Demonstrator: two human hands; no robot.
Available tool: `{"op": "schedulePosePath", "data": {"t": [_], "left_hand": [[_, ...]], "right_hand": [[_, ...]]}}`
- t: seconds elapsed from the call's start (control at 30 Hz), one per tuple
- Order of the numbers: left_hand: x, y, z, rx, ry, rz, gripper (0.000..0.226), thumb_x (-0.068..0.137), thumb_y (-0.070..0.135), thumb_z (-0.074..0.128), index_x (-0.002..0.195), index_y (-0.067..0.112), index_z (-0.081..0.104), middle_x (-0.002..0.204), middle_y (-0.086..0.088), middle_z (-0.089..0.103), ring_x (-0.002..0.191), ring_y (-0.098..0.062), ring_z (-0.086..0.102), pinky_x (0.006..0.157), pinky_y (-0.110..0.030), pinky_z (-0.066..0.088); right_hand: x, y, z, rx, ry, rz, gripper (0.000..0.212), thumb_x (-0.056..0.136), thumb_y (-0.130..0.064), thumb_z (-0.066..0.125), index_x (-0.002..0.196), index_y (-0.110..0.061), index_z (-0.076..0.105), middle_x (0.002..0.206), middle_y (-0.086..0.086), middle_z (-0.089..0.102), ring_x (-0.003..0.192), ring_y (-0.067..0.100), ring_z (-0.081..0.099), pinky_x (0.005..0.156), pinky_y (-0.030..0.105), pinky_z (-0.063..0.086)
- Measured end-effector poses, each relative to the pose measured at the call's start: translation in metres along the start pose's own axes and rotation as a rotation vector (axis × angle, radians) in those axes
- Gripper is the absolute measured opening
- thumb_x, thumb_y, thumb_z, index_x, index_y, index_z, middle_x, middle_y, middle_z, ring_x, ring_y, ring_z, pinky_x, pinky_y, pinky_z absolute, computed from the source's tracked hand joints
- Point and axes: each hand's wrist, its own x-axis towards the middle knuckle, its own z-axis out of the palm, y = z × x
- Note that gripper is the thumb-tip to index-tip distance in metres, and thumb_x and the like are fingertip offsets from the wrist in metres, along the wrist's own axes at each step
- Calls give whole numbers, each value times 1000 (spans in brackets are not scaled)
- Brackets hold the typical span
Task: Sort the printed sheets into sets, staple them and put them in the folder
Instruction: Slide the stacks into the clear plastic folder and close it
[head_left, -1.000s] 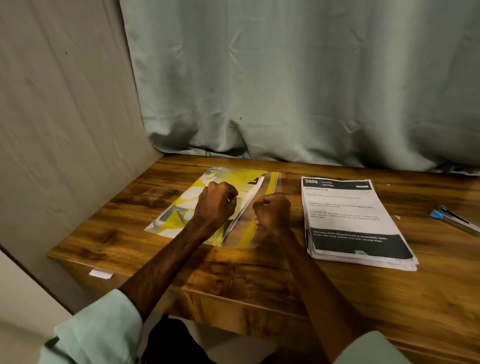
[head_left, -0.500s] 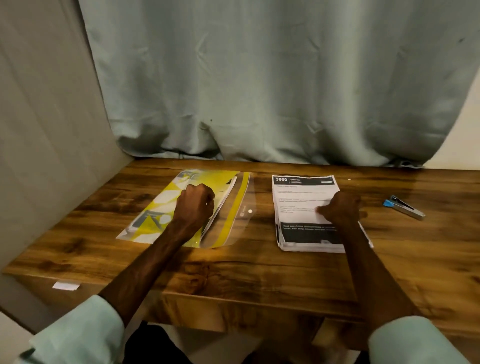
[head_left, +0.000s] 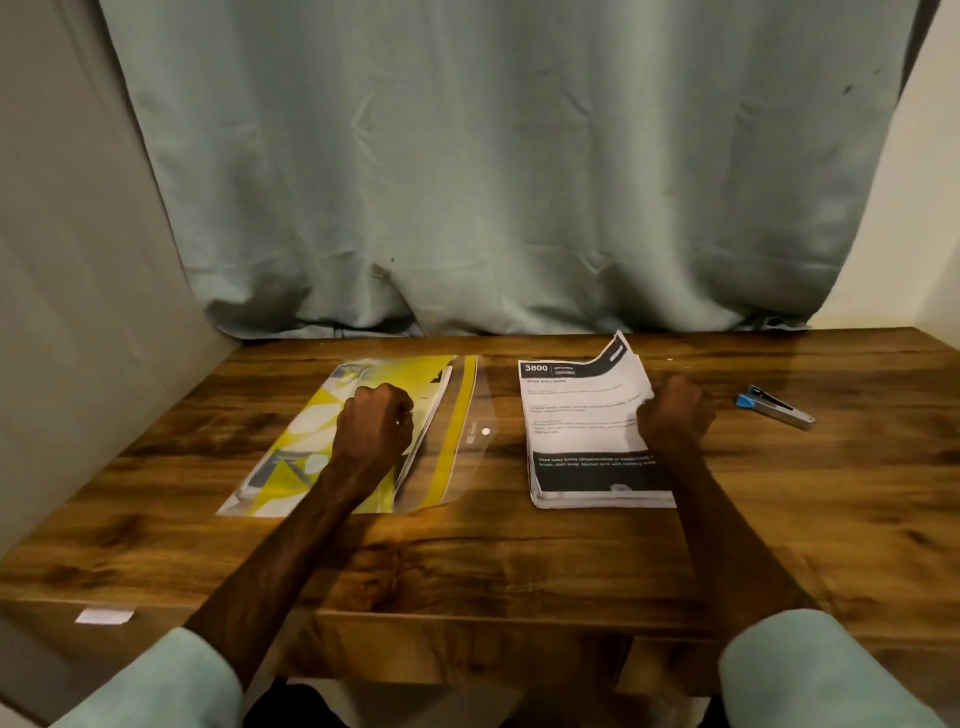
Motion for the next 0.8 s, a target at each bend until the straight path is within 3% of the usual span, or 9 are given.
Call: {"op": "schedulePosePath", "data": {"t": [0.2,0.33,0.5,0.67,0.8], "left_hand": [[-2,2,1,14,-10,-1,15,81,9,76,95,13,81,85,-8,78,74,-30,72,66,-39,61],[-2,1,3,8,-12,-6,16,81,10,76,96,14,81,86,-7,78,76,-29,72,67,-40,62],[-3,1,4,2,-14,5,16,81,8,77,95,13,81,87,-7,78,75,-28,72,66,-38,61],[-2,1,3,-8,-14,-5,16,82,9,76,97,13,81,89,-7,78,76,-28,72,67,-39,62],[-1,0,2,-13,-3,1,15,81,8,76,95,12,81,86,-7,78,74,-28,72,65,-39,62]], "right_hand": [[-4,-4,-3,63,19,-39,17,93,-9,67,109,-4,66,108,16,66,99,31,65,84,40,57],[-5,-9,-5,117,49,-80,29,91,-18,70,115,-3,64,112,18,65,101,33,65,86,45,58],[-7,-18,-11,140,-59,-110,41,93,-16,69,128,-3,52,120,17,63,109,36,64,85,43,55],[-5,-12,-10,87,-99,-152,35,90,-13,72,122,-3,60,121,17,65,111,35,63,85,42,55],[-2,-12,-15,181,-60,-126,29,91,-11,71,118,-3,65,117,18,68,107,36,65,81,41,54]]}}
